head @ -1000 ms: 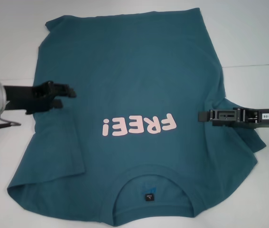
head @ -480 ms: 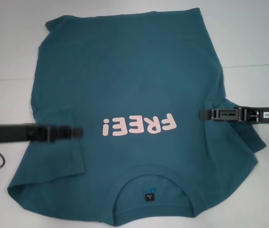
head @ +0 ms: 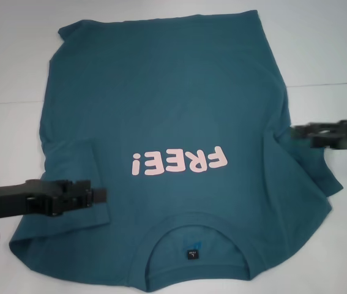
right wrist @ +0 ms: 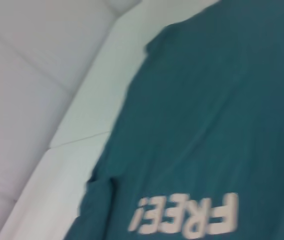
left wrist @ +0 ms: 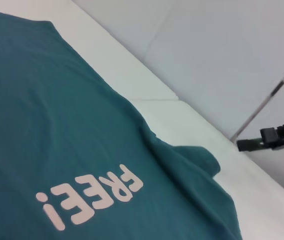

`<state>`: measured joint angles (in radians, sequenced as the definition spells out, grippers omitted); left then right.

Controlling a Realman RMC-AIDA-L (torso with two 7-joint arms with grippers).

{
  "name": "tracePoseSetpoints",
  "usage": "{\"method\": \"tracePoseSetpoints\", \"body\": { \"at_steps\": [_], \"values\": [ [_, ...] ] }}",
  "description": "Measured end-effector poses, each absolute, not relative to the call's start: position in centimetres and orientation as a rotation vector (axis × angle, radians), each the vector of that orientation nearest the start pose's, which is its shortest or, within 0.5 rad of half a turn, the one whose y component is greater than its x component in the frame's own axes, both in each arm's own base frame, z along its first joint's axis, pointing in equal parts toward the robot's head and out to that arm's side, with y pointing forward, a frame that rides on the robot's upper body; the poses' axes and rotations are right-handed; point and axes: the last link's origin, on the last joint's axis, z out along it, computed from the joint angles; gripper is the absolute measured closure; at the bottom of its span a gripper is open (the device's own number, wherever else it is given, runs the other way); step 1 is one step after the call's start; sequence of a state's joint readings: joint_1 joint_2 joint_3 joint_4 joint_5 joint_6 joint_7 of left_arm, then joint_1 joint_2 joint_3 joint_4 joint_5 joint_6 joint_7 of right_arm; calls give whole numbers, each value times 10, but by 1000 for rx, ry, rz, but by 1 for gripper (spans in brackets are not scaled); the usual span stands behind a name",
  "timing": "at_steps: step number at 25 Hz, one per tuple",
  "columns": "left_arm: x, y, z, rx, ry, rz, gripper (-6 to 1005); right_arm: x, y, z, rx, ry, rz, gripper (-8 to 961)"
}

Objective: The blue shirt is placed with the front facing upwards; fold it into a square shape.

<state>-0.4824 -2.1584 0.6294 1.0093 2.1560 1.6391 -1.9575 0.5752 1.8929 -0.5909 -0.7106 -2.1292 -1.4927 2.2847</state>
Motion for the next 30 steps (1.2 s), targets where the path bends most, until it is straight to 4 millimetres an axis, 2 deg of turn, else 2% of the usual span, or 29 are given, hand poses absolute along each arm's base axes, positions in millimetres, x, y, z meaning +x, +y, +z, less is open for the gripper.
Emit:
{"method": "tracePoseSetpoints", "body": {
  "at_steps": [5, 9, 16, 18, 30],
  "values": [
    [-255, 325, 29, -2565, -1209, -636, 459, 320, 366, 135, -2048, 1759, 543, 39],
    [-255, 325, 29, -2554, -1233, -641, 459, 337, 361, 142, -1916, 1845, 515, 39],
    [-252, 326, 29, -2547, -1235, -673, 459, 349, 363, 124, -1813, 1899, 483, 39],
    [-252, 326, 29, -2545, -1237, -686, 459, 346, 370, 110, -1812, 1901, 484, 39],
    [-253, 326, 26, -2541, -1246, -699, 459, 331, 392, 87, -1816, 1891, 490, 38]
  ]
}}
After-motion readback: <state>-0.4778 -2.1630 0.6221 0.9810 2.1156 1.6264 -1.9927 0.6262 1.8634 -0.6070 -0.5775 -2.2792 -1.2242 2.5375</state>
